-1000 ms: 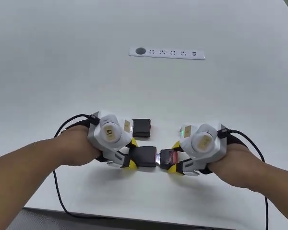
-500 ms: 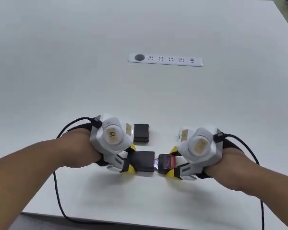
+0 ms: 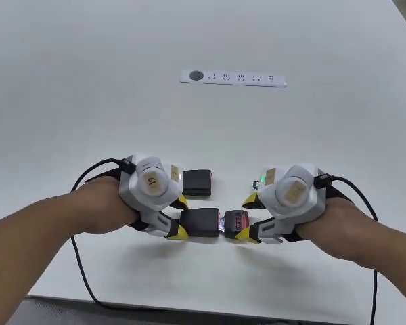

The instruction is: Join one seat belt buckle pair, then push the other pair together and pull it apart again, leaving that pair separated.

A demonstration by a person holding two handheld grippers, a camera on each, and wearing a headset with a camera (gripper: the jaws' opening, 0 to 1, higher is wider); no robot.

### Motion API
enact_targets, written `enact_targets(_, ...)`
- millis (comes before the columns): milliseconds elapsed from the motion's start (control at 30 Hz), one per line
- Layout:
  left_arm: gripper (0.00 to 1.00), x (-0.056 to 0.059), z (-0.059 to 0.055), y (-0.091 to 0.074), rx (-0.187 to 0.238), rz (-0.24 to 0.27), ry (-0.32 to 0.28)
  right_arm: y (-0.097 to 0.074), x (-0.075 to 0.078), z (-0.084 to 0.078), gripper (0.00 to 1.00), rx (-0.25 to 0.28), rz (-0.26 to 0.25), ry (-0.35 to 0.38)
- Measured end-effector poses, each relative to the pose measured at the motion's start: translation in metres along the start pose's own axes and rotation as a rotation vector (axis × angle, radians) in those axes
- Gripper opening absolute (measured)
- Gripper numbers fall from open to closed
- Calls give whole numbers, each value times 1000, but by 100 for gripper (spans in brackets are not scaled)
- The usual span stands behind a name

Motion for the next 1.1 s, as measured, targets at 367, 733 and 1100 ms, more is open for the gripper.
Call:
enact_targets(367,36,-39,9,-17,37,69,18,-25,26,-9,33,-12,-55,-28)
enact_targets(733,39,-68,10,-12,26,85,23,-43,56,-32,34,-53,-118,-15)
enact_targets(1100,38,-79,9,1,-2,58,25,-41,81,-50,35,-112,-135,-21)
Point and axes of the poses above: the centre of the closed fingertips' face, and the gripper's own axes: y roughly forward along the fingers, x roughly to its right, z roughly out of its top, the point moved 10 cm from there along -y, roughly backward along the fingers, and after that the axes turned 3 degrees about z, right-handed, at the moved point
